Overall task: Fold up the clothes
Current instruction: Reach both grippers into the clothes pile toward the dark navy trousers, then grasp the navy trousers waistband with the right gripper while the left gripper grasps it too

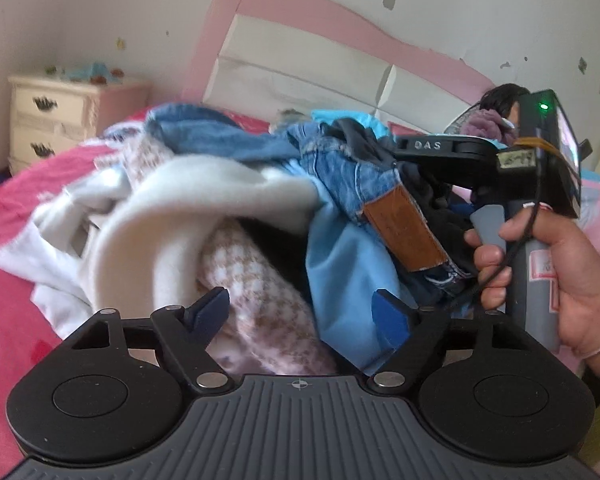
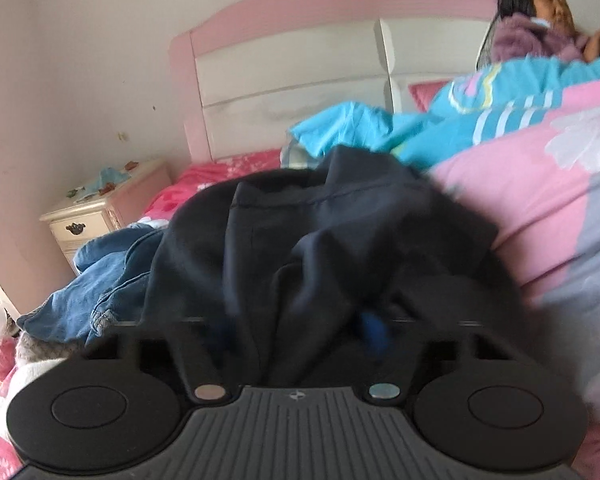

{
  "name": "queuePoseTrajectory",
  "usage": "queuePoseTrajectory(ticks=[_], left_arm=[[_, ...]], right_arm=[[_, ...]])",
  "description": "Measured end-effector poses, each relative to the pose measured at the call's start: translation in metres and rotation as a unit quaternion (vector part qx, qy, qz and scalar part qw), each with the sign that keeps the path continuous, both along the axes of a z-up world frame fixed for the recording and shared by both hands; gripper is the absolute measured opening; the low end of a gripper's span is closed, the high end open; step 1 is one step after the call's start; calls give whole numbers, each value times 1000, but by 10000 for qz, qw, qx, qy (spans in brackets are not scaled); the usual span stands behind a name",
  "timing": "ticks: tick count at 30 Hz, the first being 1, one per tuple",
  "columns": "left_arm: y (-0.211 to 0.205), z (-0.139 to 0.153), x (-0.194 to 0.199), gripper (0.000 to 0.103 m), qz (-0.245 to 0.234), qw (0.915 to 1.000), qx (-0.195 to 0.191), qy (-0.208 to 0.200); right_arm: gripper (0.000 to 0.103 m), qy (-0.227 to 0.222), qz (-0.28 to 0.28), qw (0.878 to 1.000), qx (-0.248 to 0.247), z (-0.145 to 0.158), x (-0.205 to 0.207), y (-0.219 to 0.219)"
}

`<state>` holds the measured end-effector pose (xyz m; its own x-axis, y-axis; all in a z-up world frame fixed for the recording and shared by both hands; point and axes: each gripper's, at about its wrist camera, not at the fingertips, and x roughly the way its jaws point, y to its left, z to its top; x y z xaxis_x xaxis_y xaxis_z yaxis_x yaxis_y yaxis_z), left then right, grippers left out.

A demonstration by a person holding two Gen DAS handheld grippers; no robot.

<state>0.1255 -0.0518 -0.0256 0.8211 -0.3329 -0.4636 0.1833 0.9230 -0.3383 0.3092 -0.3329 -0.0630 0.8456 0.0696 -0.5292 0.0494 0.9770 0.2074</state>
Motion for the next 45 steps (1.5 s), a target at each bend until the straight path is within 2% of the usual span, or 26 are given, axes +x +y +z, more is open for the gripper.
queuePoseTrajectory(ticks=[1,2,5,7,10,13,19,21,23,25,28,31,32,33,34,35,36,38,41,43,44,45], left_arm=[[1,0,1,79,-18,10000,-39,30],[2,1,1,79,-24,10000,-63,47],[6,5,-2,79,-45,9999,-145,-23],[8,8,-7,78,-96,9997,-191,-85],[15,12,-14,78,-223,9990,-370,-112],[25,17,-20,78,-265,9978,-607,-101],[44,29,-30,79,-353,9931,-1113,-40],[45,33,-34,83,-564,9914,-1181,-23],[41,36,-38,87,-782,9908,-1107,-9],[35,37,-42,88,-975,9902,-1000,1],[25,37,-44,92,-1155,9896,-858,19],[17,33,-42,92,-1151,9904,-762,98],[14,31,-41,92,-1142,9907,-732,104],[11,31,-39,94,-1128,9913,-668,71],[7,33,-36,95,-1117,9920,-583,7],[2,35,-32,96,-1101,9927,-473,-99],[-6,39,-25,97,-1087,9932,-345,-239],[-21,48,-8,99,-1068,9931,-94,-483],[-49,58,27,99,-1036,9912,385,-730],[-65,59,50,98,-1024,9906,547,-729],[-72,56,59,93,-1061,9903,557,-704],[-78,53,65,84,-1065,9906,550,-654]], right_arm=[[26,-58,35,10000,49,1,-4,-5],[18,-108,64,9998,171,3,-8,-11],[5,-449,155,9970,617,13,-32,-28],[5,-658,229,9940,840,20,-54,-35],[5,-687,474,9908,1067,24,-81,-40],[5,-567,685,9869,1344,22,-108,-43],[3,-258,1402,9682,2057,8,-153,-35],[2,-132,1674,9638,2071,0,-168,-27],[1,49,2026,9526,2268,-11,-183,-18],[1,252,2361,9467,2175,-19,-200,-2],[1,420,2478,9555,1547,-22,-224,17],[6,214,2071,9700,1252,-8,-229,1],[25,114,1848,9751,1218,-2,-225,-10],[39,-9,1574,9809,1147,4,-218,-21],[61,-133,1260,9860,1082,9,-209,-32],[67,-257,944,9900,1016,15,-200,-44],[67,-370,645,9926,960,21,-189,-54],[79,-432,282,9939,973,30,-157,-71],[83,-549,-71,9937,973,34,-98,-89],[85,-496,-146,9946,905,30,-60,-92],[85,-435,-185,9950,880,26,-43,-93],[85,-357,-195,9954,863,20,-25,-94]])
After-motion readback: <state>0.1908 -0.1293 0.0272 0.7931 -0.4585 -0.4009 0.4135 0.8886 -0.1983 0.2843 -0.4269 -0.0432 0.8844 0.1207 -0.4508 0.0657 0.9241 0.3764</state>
